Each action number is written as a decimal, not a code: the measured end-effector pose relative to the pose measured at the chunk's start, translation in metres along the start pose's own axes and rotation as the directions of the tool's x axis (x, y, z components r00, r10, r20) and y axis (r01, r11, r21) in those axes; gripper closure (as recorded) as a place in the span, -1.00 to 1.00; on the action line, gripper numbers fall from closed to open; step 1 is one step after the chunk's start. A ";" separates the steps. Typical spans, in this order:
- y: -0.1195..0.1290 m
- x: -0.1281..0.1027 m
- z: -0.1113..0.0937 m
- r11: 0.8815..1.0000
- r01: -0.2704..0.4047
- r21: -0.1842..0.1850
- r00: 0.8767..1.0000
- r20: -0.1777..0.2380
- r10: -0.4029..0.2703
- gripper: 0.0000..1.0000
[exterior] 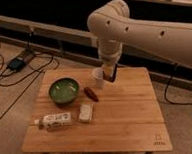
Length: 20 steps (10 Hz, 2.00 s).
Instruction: Place the eraser in the ceramic cup
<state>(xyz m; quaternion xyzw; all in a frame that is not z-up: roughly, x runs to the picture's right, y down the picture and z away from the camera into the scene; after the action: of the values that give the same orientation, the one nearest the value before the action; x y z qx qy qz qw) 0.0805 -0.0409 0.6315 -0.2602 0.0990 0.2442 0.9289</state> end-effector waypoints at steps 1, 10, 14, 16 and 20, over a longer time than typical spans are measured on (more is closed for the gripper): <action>-0.002 -0.004 -0.003 1.000 0.000 -0.001 1.000 0.010 0.000 1.00; -0.063 -0.023 -0.006 0.996 -0.055 -0.069 0.990 0.123 0.063 1.00; -0.070 -0.044 0.012 0.993 -0.050 -0.110 0.984 0.166 0.068 1.00; -0.072 -0.051 0.037 0.990 -0.052 -0.133 0.981 0.176 0.075 1.00; -0.075 -0.073 0.063 0.989 -0.035 -0.143 0.978 0.198 0.063 1.00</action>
<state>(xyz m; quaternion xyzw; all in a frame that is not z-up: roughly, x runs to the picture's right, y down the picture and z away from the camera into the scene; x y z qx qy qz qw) 0.0587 -0.0927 0.7404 -0.2954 -0.0065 0.2987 0.9075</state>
